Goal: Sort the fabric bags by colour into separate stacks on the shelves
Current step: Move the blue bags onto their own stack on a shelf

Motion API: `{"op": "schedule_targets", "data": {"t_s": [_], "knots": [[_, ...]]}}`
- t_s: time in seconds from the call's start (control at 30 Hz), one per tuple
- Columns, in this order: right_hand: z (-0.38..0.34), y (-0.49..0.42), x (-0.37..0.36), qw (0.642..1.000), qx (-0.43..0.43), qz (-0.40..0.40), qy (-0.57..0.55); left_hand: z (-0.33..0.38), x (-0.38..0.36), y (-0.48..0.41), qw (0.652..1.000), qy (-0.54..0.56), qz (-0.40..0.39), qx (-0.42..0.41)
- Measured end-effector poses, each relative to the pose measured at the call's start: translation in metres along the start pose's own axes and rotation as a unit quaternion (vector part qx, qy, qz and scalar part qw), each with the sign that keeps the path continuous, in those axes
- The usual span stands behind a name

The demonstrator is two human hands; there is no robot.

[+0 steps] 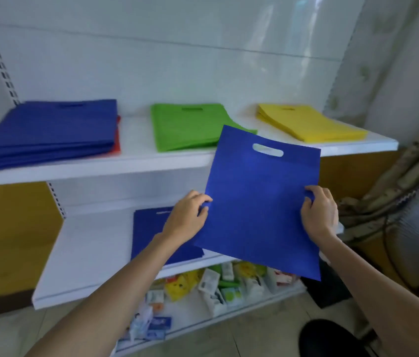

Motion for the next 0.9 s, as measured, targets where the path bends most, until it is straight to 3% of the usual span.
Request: {"op": "schedule_targets", "data": {"t_s": [0.13,0.4,0.9], "knots": [[0.059,0.025,0.017,0.997,-0.064,-0.009,0.041,0.018,-0.072,0.036,0.995,0.026,-0.095,0.008],[0.094,0.051,-0.033,0.995,-0.068,-0.065,0.045,-0.027,-0.125,0.076,0.986,0.030,-0.141,0.082],[0.059,0.018,-0.335,0.966,-0.011,-0.259,0.000,-0.257,-0.135,0.060,0.965,-0.032,-0.087,0.244]]}}
Point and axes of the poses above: each hand's wrist, its own y-axis away from the middle knuckle, its own x-axis out of the back of the hand, z = x × y, the point moved 5 cm from there along -y, towards the middle knuckle, and after that the axes turned 10 degrees about -y, right-handed, at the moved point
